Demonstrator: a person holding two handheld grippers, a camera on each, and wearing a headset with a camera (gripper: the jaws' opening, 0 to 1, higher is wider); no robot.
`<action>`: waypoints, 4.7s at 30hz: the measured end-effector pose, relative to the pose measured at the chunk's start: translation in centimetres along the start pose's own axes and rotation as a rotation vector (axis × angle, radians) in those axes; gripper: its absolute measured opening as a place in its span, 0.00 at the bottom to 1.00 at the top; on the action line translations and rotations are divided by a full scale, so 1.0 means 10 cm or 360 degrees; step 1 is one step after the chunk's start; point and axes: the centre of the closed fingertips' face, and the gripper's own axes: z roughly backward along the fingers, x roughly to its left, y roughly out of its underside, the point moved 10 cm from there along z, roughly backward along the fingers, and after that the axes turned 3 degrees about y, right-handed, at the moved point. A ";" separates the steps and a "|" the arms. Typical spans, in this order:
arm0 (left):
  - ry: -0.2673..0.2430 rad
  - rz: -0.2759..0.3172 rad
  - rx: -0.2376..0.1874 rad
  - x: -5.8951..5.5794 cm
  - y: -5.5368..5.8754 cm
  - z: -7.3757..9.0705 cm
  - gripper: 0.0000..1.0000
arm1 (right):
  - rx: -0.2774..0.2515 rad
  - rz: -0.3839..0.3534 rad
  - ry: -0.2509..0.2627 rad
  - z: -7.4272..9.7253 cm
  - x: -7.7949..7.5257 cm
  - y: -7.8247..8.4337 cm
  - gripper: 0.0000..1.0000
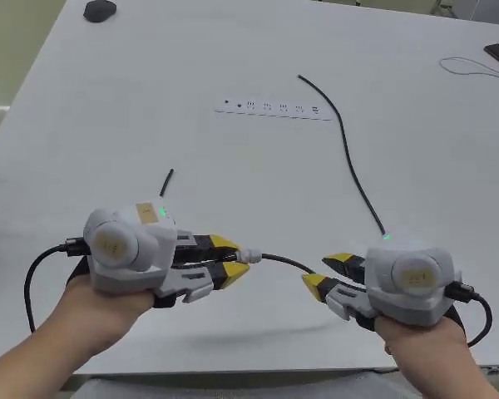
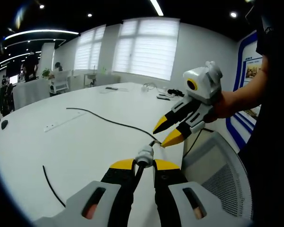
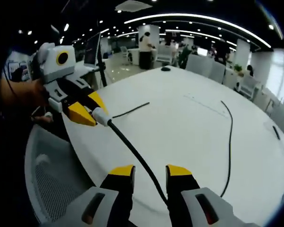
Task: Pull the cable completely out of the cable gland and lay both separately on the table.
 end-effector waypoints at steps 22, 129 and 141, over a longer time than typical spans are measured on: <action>0.0055 -0.0006 0.0027 -0.05 0.02 0.00 0.15 | -0.0094 0.0579 -0.0119 -0.14 0.40 -0.34 0.06; 0.0009 0.0099 0.0015 -0.01 0.07 0.11 0.15 | -0.0055 0.0400 -0.0095 -0.19 0.33 -0.33 0.19; 0.0024 0.0107 0.0013 -0.01 0.05 0.08 0.15 | -0.0076 0.0578 -0.0122 -0.23 0.42 -0.38 0.08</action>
